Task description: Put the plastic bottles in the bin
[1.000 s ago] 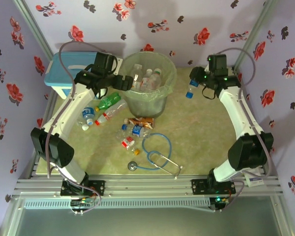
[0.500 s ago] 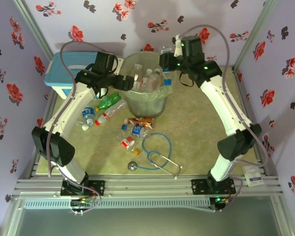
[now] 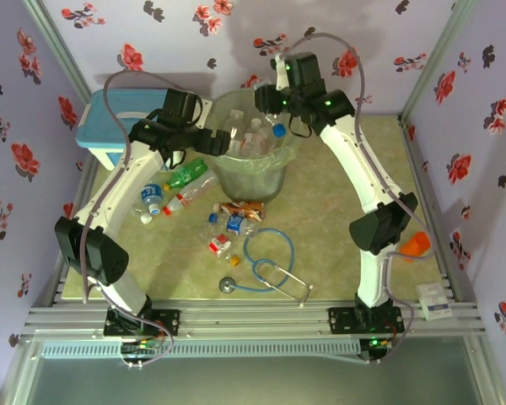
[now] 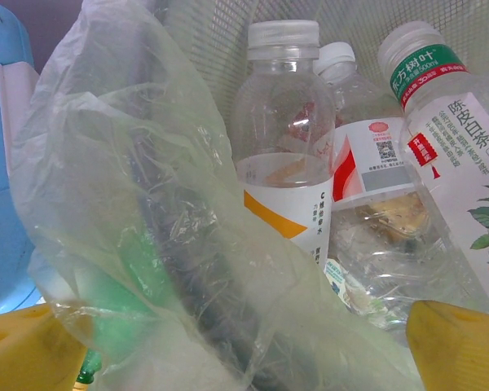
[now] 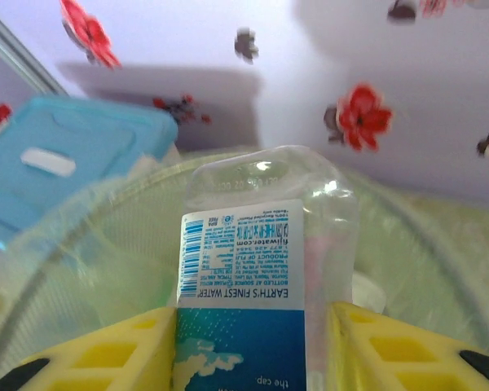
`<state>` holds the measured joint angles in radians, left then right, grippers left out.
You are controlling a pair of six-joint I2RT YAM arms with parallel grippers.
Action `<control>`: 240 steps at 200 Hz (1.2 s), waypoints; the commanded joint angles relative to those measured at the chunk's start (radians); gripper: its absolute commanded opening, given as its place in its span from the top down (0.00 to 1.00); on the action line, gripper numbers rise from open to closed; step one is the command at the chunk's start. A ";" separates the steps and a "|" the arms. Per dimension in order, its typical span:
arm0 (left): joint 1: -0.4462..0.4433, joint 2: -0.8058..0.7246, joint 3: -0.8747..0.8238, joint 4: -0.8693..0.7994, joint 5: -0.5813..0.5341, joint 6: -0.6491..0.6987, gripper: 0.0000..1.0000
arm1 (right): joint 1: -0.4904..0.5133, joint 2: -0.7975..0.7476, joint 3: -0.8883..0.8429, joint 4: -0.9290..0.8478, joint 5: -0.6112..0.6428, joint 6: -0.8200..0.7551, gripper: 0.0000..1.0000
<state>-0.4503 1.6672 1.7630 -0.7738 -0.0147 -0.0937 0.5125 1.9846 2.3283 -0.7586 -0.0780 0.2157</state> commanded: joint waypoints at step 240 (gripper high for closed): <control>0.016 -0.008 -0.008 -0.002 0.013 0.028 0.01 | 0.006 0.228 0.225 -0.429 0.287 -0.076 0.54</control>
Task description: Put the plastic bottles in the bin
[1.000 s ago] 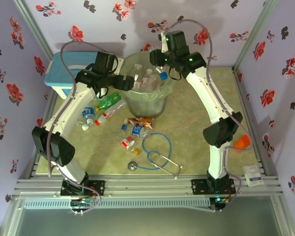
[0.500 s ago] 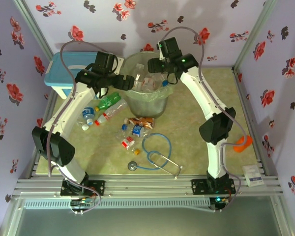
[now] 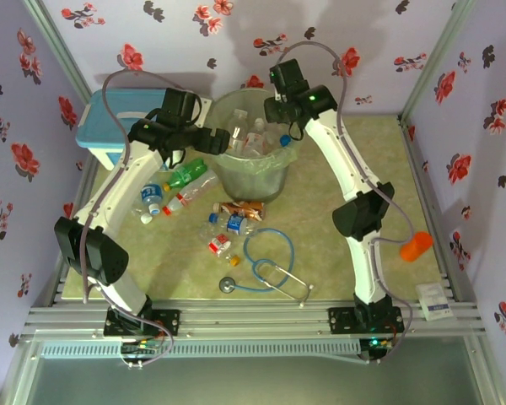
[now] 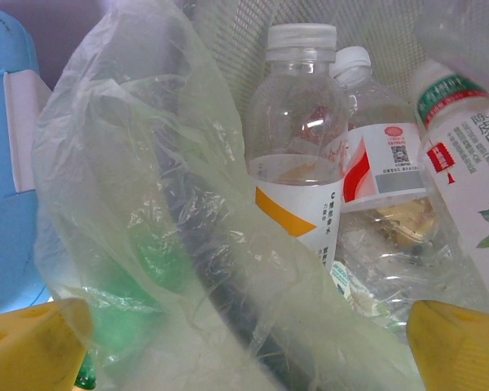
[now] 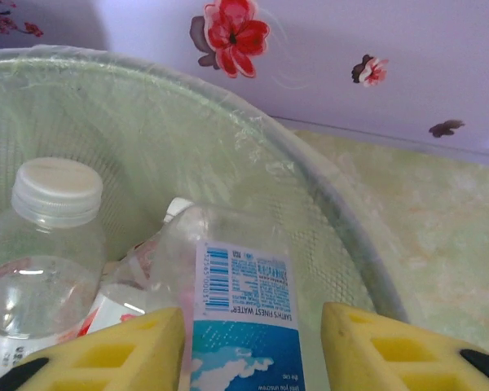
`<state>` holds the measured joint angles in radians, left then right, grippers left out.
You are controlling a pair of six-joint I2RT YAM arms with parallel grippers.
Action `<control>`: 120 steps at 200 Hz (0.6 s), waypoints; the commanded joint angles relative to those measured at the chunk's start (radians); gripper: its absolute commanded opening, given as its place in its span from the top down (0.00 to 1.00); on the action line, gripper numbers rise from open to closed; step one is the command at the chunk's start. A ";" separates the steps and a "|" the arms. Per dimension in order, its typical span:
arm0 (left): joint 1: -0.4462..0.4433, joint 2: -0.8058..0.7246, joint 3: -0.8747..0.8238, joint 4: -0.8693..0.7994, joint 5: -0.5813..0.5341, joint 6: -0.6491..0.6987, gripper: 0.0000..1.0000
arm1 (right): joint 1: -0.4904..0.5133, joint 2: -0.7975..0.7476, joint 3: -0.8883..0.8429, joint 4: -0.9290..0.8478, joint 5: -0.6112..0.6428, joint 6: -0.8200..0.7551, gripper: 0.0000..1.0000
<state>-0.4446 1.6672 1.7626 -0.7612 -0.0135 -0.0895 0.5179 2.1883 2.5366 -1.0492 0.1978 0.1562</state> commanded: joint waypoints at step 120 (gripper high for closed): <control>0.010 -0.019 -0.009 -0.012 0.023 0.021 0.01 | -0.012 -0.076 -0.008 -0.073 -0.265 0.090 0.55</control>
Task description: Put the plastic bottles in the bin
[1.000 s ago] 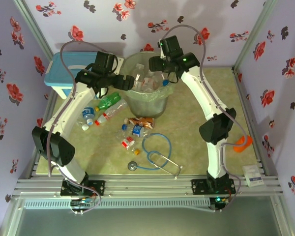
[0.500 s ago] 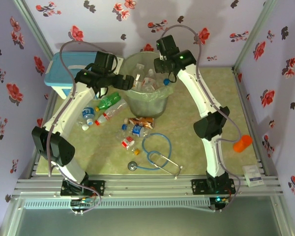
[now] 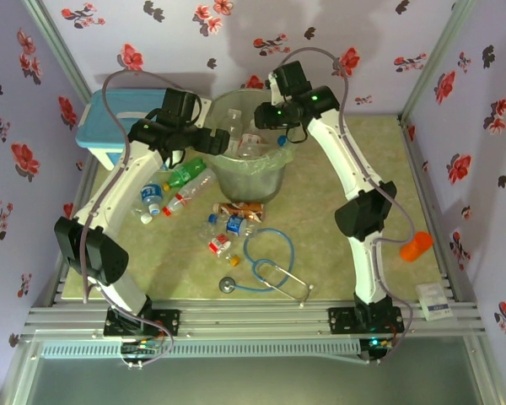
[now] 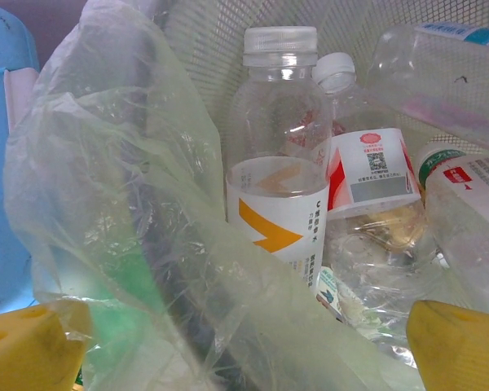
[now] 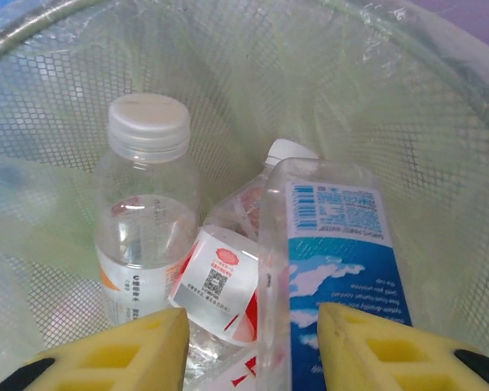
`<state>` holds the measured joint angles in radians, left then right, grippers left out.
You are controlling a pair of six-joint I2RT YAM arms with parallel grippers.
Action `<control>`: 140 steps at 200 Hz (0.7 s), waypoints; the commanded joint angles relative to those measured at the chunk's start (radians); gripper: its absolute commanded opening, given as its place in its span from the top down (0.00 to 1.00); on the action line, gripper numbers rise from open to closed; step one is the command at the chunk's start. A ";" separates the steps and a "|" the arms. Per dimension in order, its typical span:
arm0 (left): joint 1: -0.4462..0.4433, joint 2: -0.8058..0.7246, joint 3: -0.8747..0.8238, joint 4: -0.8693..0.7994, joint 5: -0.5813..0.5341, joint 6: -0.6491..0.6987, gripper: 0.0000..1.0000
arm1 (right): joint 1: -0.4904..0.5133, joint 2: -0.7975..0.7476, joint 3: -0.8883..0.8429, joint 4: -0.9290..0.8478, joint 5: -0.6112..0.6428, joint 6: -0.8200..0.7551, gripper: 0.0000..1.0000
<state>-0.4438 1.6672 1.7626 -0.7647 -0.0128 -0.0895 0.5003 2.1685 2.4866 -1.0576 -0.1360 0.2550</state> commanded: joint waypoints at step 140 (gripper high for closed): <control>0.009 0.007 0.013 -0.002 0.050 -0.004 0.01 | -0.009 0.056 0.020 -0.053 0.031 0.004 0.70</control>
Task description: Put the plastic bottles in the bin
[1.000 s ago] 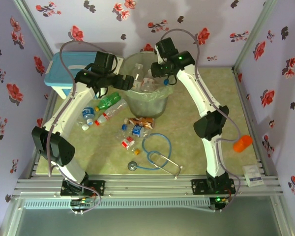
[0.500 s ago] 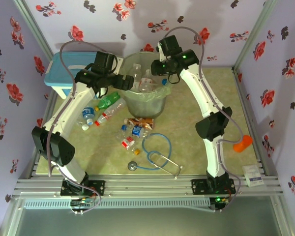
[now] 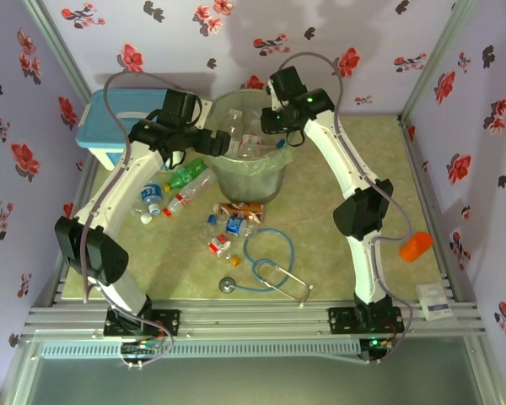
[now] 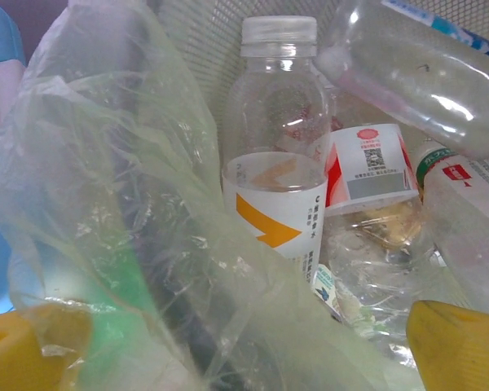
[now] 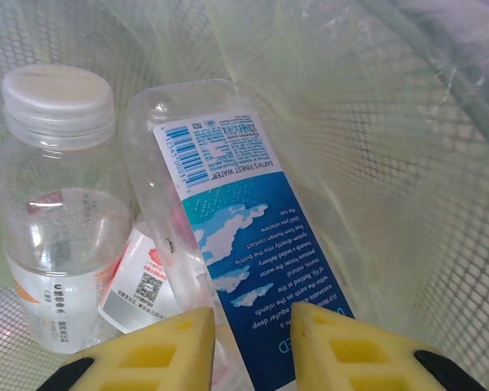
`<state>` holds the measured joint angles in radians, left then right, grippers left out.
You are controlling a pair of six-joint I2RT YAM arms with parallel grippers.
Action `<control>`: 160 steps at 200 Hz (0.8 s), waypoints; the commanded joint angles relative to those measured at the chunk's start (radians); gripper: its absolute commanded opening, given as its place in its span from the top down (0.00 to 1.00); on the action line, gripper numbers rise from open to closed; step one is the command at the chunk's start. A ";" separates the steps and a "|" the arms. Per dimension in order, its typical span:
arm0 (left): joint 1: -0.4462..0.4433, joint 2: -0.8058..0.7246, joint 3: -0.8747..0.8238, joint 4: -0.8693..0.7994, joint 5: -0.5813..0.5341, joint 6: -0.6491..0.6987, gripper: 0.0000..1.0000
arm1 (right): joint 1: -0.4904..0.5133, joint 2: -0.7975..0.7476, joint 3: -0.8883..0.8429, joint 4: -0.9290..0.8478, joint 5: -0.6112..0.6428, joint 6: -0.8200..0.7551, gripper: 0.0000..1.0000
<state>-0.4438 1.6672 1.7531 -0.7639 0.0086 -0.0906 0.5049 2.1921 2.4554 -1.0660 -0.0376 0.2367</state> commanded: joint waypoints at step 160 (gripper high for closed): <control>0.007 0.090 0.104 -0.005 0.053 -0.039 0.02 | 0.009 0.157 0.168 0.096 -0.022 -0.059 0.72</control>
<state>-0.4438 1.7393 1.8236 -0.7723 0.0360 -0.1062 0.5171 2.2730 2.6030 -0.9794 -0.0788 0.1905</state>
